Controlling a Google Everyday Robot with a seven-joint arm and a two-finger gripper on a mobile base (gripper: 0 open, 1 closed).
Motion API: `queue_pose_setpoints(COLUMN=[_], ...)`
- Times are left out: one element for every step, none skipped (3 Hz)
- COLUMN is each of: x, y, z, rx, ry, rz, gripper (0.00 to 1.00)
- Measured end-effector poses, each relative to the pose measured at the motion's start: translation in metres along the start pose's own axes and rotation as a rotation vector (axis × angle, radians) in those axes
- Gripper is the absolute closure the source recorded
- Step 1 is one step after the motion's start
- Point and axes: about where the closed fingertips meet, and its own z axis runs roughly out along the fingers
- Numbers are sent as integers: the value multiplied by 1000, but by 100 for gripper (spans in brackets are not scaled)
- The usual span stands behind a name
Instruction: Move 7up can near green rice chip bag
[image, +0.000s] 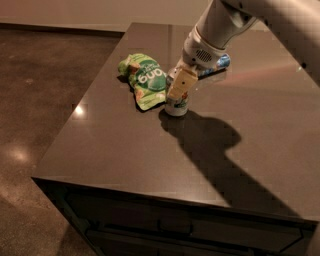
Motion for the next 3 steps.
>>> queue_pose_setpoints(x=[-2,-2,-3], y=[-5,-5,-5], z=[3,5,7], rx=[12,11,9], ry=[-2,-2,-2], rz=[-8,-9,-10], gripper=[36,13,0])
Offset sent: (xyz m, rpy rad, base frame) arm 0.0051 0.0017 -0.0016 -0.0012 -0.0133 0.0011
